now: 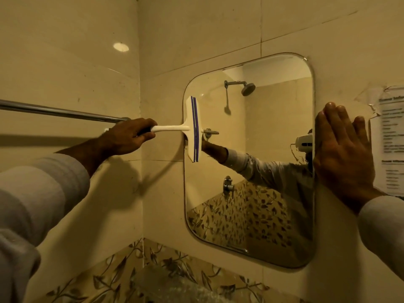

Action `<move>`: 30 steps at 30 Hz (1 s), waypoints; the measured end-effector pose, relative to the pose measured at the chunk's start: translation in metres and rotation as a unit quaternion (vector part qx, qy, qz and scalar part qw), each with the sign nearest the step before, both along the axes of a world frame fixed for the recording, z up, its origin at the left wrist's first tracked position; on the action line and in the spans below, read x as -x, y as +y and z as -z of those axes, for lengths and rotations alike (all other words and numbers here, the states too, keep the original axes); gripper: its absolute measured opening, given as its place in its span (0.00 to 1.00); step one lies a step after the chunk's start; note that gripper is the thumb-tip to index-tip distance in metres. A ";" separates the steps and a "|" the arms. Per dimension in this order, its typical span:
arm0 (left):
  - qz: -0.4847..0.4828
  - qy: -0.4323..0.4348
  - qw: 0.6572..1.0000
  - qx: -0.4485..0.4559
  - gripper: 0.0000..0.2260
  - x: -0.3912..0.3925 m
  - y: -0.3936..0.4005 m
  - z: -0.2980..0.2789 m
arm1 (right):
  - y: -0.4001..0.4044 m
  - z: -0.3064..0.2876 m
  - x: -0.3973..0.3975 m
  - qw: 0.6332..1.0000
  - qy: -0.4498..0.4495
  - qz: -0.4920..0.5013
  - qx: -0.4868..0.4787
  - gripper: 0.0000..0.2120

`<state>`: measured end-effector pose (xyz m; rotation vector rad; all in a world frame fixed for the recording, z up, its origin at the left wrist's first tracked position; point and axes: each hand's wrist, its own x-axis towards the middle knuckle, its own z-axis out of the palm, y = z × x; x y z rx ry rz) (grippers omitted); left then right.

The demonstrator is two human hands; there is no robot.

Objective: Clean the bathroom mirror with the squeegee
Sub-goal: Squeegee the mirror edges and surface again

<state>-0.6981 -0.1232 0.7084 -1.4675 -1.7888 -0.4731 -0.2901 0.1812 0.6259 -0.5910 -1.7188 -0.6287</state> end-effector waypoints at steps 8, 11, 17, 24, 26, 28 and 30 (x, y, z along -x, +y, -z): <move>-0.069 0.025 0.997 -0.002 0.09 0.003 -0.014 -0.004 | -0.002 0.000 0.000 1.000 0.010 -0.014 -0.008 0.31; -0.109 0.047 0.993 -0.005 0.11 0.007 -0.028 0.000 | -0.002 0.000 0.000 1.000 0.009 -0.013 -0.012 0.32; -0.051 0.013 0.997 -0.050 0.05 -0.013 -0.033 0.008 | -0.005 -0.001 -0.003 1.000 0.003 0.005 -0.002 0.34; 0.192 -0.010 0.980 -0.045 0.13 -0.129 0.041 0.042 | -0.009 -0.001 -0.004 1.000 -0.006 0.022 0.001 0.32; 0.227 -0.007 0.973 -0.027 0.15 -0.156 0.070 0.054 | -0.008 -0.002 -0.005 1.000 -0.011 0.014 0.000 0.32; 0.245 -0.003 0.969 -0.013 0.16 -0.173 0.093 0.062 | -0.006 -0.002 -0.007 1.000 -0.015 -0.001 -0.001 0.31; 0.253 -0.002 0.968 0.002 0.16 -0.179 0.109 0.067 | -0.006 -0.002 -0.010 1.000 -0.020 -0.020 0.000 0.31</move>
